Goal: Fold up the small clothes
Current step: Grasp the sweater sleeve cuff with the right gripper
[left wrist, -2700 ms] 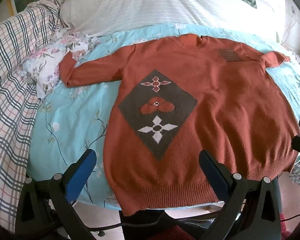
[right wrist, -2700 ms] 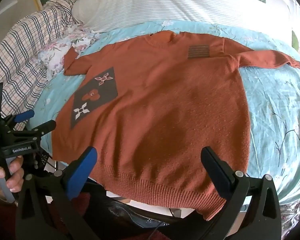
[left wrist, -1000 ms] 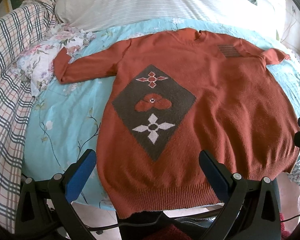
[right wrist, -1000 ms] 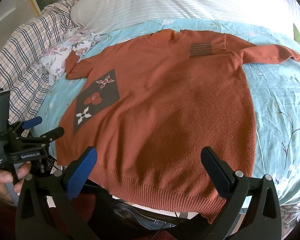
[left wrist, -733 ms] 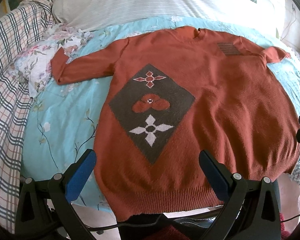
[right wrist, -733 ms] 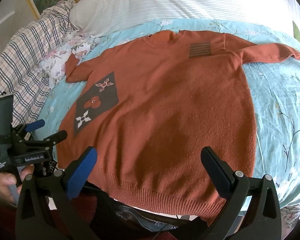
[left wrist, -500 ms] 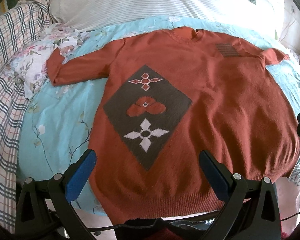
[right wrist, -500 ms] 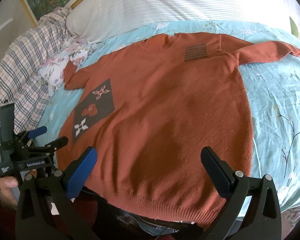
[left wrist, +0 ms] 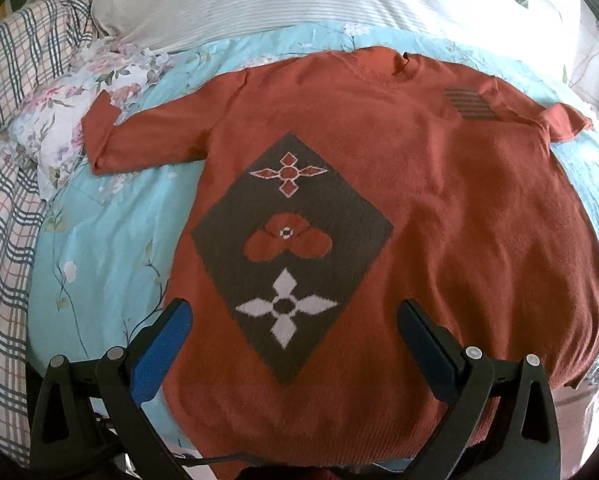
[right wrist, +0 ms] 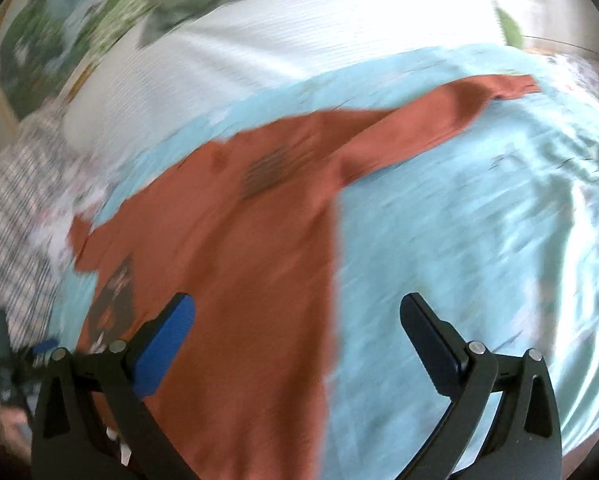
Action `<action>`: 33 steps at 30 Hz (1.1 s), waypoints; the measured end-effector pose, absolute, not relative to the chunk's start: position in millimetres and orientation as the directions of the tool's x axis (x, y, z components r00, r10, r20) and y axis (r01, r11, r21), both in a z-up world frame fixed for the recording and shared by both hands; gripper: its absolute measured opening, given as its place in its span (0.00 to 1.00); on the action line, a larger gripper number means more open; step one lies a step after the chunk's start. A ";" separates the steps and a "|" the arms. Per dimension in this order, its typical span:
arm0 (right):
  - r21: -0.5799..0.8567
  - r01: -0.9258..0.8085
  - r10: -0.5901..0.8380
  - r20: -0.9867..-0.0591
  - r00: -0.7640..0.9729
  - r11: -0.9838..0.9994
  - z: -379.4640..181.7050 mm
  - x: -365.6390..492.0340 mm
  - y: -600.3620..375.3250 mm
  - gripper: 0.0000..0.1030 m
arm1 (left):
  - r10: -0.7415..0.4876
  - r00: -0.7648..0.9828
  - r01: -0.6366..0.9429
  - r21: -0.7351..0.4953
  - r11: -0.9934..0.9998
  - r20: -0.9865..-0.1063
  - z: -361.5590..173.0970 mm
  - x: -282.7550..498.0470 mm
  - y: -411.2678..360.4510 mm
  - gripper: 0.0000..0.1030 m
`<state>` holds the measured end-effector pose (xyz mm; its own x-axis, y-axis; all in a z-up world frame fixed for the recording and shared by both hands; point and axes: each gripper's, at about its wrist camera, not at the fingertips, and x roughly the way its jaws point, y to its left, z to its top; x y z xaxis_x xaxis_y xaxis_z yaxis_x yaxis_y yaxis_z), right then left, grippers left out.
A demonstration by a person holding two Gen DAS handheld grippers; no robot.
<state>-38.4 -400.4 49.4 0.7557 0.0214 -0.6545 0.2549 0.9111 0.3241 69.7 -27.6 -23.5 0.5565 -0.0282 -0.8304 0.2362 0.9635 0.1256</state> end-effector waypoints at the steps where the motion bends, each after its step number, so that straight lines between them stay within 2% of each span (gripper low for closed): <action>1: 0.328 0.278 0.000 -0.646 0.763 0.903 52.9 -36.5 -416.1 0.85 | -0.029 0.551 0.241 0.126 0.962 -0.834 -24.5 72.2 -30.2 0.99; 6: 0.422 0.417 -0.082 -0.617 0.783 0.805 60.9 -14.9 -516.1 0.70 | -0.039 0.527 0.263 0.119 0.957 -0.849 -28.7 84.5 -42.1 0.99; 8: 0.449 0.473 -0.125 -0.611 0.781 0.758 62.7 -4.6 -555.6 0.55 | -0.041 0.522 0.264 0.116 0.957 -0.852 -31.1 89.3 -45.5 0.99; 10: 0.481 0.527 -0.167 -0.607 0.777 0.701 66.0 7.4 -600.4 0.47 | -0.040 0.510 0.267 0.114 0.957 -0.860 -35.0 95.4 -50.1 0.99; 13: 0.534 0.560 -0.174 -0.607 0.776 0.634 61.4 32.7 -636.0 0.45 | -0.033 0.494 0.272 0.118 0.955 -0.869 -39.6 101.8 -56.9 0.99; 21: 0.566 0.589 -0.142 -0.640 0.755 0.576 45.3 91.2 -680.8 0.40 | -0.021 0.452 0.300 0.130 0.945 -0.892 -53.8 114.9 -78.3 0.99; 24: 0.563 0.585 -0.127 -0.649 0.750 0.583 42.4 96.9 -675.6 0.29 | -0.016 0.444 0.307 0.136 0.942 -0.896 -56.7 119.0 -83.5 0.99; 26: 0.561 0.571 -0.131 -0.635 0.762 0.599 46.5 97.5 -670.2 0.12 | -0.013 0.442 0.312 0.139 0.940 -0.897 -57.4 120.8 -85.0 0.99; 30: 0.547 0.506 -0.115 -0.595 0.795 0.667 67.6 101.9 -651.6 0.09 | -0.030 0.443 0.317 0.125 0.940 -0.896 -56.0 122.5 -85.6 0.99; 33: 0.524 0.415 -0.051 -0.575 0.817 0.744 87.8 113.5 -618.3 0.08 | -0.040 0.447 0.319 0.118 0.940 -0.893 -55.2 121.0 -85.8 0.99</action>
<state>113.5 -618.3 87.8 0.8166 -0.0505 -0.5750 0.4151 0.7437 0.5241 121.0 -85.8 -55.2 0.4475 -0.0399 -0.8934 0.3193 0.9403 0.1179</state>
